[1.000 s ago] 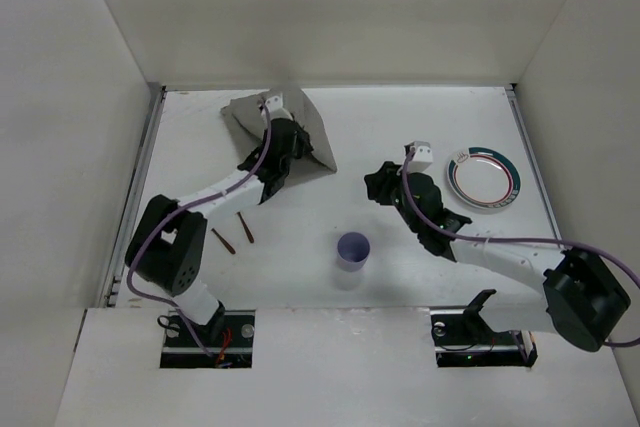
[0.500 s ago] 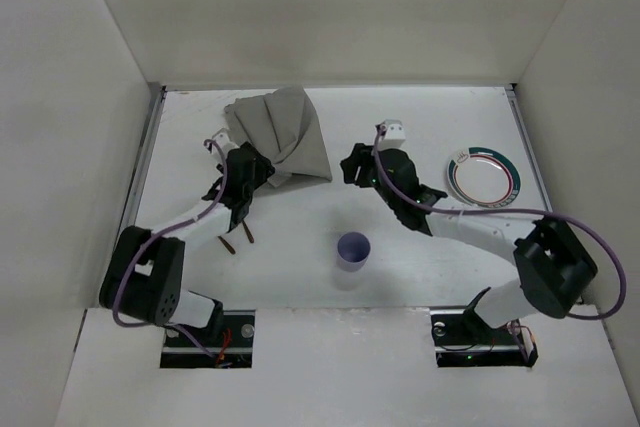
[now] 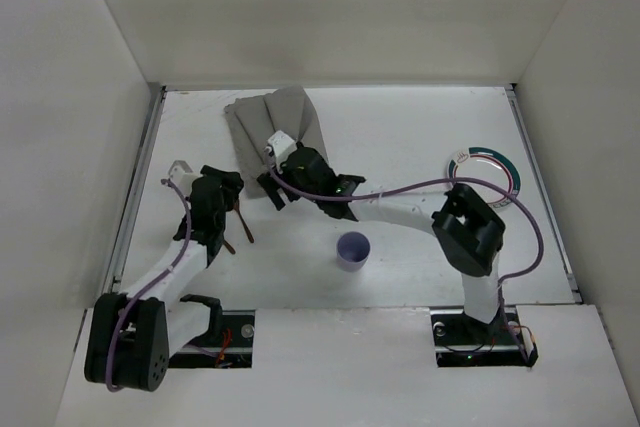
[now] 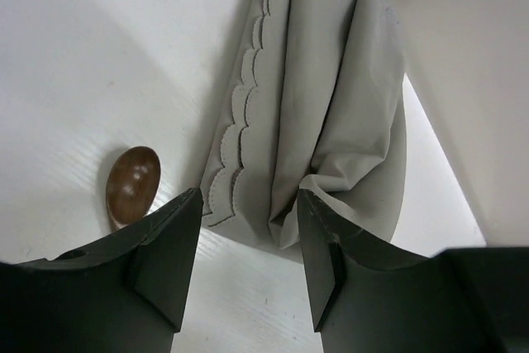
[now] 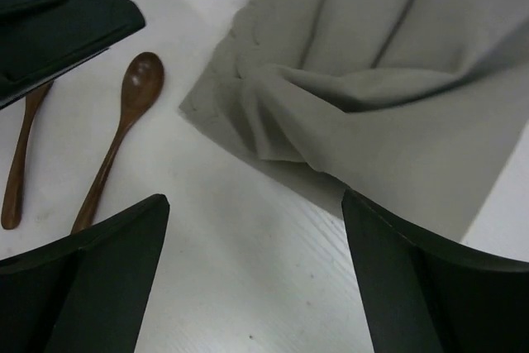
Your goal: Set the dinner table for one person
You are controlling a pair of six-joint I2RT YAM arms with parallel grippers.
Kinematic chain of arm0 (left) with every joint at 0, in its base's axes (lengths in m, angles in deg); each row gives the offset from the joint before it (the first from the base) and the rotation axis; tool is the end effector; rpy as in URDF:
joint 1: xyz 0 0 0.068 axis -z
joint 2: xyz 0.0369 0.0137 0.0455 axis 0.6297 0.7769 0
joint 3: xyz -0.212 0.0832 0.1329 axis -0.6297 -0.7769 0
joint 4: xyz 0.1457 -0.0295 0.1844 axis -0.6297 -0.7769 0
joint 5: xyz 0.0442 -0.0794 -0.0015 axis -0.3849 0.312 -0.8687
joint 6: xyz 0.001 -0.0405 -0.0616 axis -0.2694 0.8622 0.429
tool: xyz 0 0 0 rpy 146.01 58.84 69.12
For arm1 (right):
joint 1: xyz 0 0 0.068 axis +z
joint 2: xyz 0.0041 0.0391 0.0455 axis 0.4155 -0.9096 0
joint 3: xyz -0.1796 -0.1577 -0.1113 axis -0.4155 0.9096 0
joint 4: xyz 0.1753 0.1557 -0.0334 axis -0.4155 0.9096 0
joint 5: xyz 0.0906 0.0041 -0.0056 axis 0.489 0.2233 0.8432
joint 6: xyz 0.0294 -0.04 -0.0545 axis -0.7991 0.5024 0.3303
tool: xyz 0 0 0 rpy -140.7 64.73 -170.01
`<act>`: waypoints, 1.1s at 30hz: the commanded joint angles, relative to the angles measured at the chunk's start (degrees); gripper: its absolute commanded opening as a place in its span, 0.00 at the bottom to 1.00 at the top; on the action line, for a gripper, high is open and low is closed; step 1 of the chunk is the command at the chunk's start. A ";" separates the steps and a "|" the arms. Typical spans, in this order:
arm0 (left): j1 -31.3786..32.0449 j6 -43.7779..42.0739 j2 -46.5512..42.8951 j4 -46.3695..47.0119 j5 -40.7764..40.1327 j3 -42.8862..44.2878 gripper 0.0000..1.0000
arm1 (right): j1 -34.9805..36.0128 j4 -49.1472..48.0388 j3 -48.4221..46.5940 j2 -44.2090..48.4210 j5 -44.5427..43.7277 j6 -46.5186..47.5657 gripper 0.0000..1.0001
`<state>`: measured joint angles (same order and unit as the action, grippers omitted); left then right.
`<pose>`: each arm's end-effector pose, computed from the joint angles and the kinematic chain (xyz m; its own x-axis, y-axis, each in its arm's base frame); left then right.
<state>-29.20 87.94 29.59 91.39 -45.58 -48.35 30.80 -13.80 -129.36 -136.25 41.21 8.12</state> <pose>0.2322 -0.0234 0.2086 -0.0928 -0.7682 -0.6334 -0.2746 0.6313 -0.7253 0.2644 0.3619 0.2340 -0.2696 -0.3318 -0.9040 -0.7024 0.7100 -0.0510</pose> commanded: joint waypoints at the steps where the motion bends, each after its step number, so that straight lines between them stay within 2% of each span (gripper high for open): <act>1: -1.60 4.48 -3.66 0.53 2.21 -1.56 0.47 | 0.85 5.17 -8.63 -3.07 0.51 11.68 0.94; 4: -3.62 6.16 -4.45 0.96 3.96 -1.74 0.47 | 0.94 10.54 -15.57 -6.49 0.24 14.15 0.99; 11: -9.25 8.44 -6.47 2.63 8.18 -2.00 0.47 | 0.24 24.42 -30.07 -15.02 1.29 19.42 1.00; 20: -14.53 9.67 -4.99 5.62 12.05 -3.41 0.47 | -0.29 40.51 -46.78 -24.69 3.49 24.78 0.93; 28: -14.27 8.97 0.11 7.82 14.52 -1.92 0.45 | -0.38 45.53 -55.22 -31.02 1.21 27.95 0.79; 30: -14.09 8.10 1.08 7.47 14.96 -1.21 0.45 | -0.64 45.53 -56.72 -32.25 1.29 28.74 0.71; 33: -13.21 6.69 1.96 7.03 14.26 -0.25 0.45 | -0.99 44.66 -57.43 -32.96 0.33 29.18 0.50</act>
<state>-43.12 95.87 31.18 96.88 -33.30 -51.24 30.37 30.33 -183.59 -168.27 43.31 36.03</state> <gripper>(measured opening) 0.450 0.550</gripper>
